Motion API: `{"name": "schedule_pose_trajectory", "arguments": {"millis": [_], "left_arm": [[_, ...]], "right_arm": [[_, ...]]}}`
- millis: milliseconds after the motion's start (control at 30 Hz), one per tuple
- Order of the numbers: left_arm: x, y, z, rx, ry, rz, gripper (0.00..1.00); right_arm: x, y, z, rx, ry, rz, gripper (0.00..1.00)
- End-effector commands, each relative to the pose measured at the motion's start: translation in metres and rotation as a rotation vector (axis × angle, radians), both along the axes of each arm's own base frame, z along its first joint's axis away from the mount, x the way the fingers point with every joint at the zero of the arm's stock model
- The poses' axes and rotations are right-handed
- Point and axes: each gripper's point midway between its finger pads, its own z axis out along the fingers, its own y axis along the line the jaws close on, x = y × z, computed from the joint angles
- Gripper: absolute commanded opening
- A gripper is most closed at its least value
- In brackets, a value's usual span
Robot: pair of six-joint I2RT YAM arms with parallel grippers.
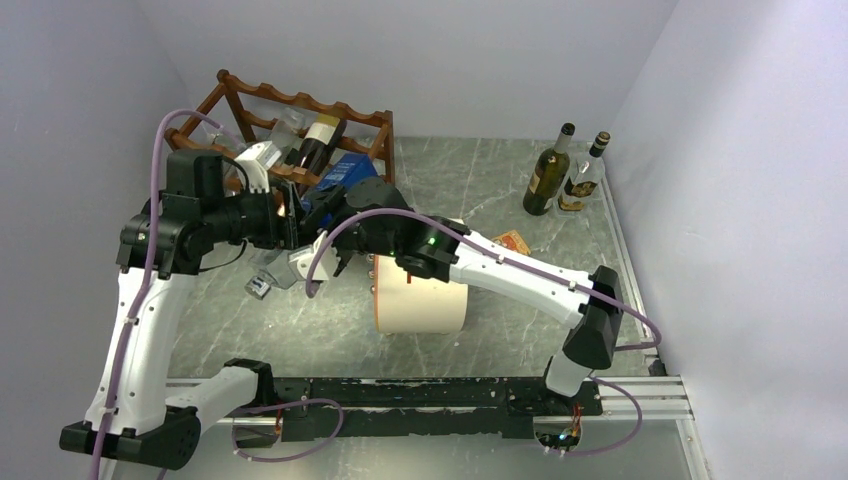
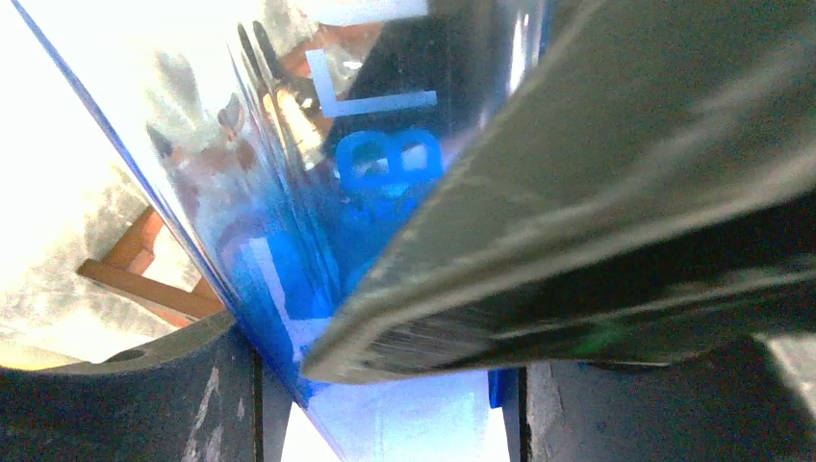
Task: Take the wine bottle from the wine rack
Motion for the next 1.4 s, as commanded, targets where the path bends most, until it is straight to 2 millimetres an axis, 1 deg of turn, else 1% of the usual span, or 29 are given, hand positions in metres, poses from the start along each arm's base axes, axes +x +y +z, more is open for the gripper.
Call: {"name": "schedule_pose_trajectory", "arguments": {"millis": [0,67,167,267,367,433,533,600,700,767,833,867,967,1067,1133,1267,1333,1367], "left_arm": [[-0.011,-0.015,0.059,-0.109,-0.206,-0.084,0.83],[-0.012,-0.014,0.063,-0.108,-0.214,-0.081,0.86],[-0.014,-0.013,0.066,-0.107,-0.218,-0.076,0.95],[-0.015,-0.010,0.069,-0.097,-0.226,-0.060,1.00],[-0.015,-0.002,0.074,-0.070,-0.240,-0.008,1.00],[-0.014,0.006,0.081,-0.050,-0.258,0.048,1.00],[-0.016,0.022,0.106,-0.041,-0.328,0.161,1.00],[-0.023,0.035,0.131,-0.051,-0.394,0.246,1.00],[-0.036,0.045,0.158,-0.079,-0.478,0.301,1.00],[-0.042,0.050,0.170,-0.102,-0.511,0.334,1.00],[-0.048,0.052,0.176,-0.113,-0.541,0.344,1.00],[-0.050,0.052,0.178,-0.119,-0.550,0.343,0.99],[-0.050,0.050,0.177,-0.131,-0.558,0.331,0.99],[-0.047,0.046,0.173,-0.140,-0.549,0.318,0.99],[-0.043,0.043,0.167,-0.142,-0.536,0.308,1.00],[-0.039,0.039,0.160,-0.149,-0.519,0.292,0.99],[-0.036,0.037,0.157,-0.152,-0.513,0.284,1.00],[-0.036,0.036,0.155,-0.151,-0.509,0.280,1.00]], "right_arm": [[0.000,-0.005,0.059,0.212,-0.057,-0.006,0.00],[0.001,-0.007,0.060,0.230,-0.056,-0.006,0.00],[0.003,-0.011,0.059,0.239,-0.043,-0.010,0.00],[0.006,-0.017,0.060,0.266,-0.047,-0.023,0.00],[0.010,-0.026,0.069,0.314,-0.051,-0.043,0.00],[0.015,-0.034,0.075,0.345,-0.058,-0.062,0.00],[0.024,-0.046,0.083,0.374,-0.068,-0.101,0.00],[0.029,-0.056,0.087,0.392,-0.078,-0.130,0.00],[0.039,-0.075,0.099,0.434,-0.082,-0.180,0.00],[0.048,-0.089,0.105,0.471,-0.077,-0.221,0.00],[0.057,-0.106,0.114,0.529,-0.068,-0.276,0.00],[0.064,-0.118,0.118,0.568,-0.053,-0.317,0.00],[0.079,-0.154,0.135,0.711,0.006,-0.416,0.00],[0.096,-0.194,0.138,0.832,0.093,-0.505,0.00],[0.100,-0.222,0.139,0.922,0.141,-0.555,0.00],[0.103,-0.274,0.122,1.072,0.257,-0.634,0.00],[0.104,-0.300,0.104,1.134,0.305,-0.682,0.00],[0.105,-0.318,0.095,1.163,0.309,-0.712,0.00]]}}
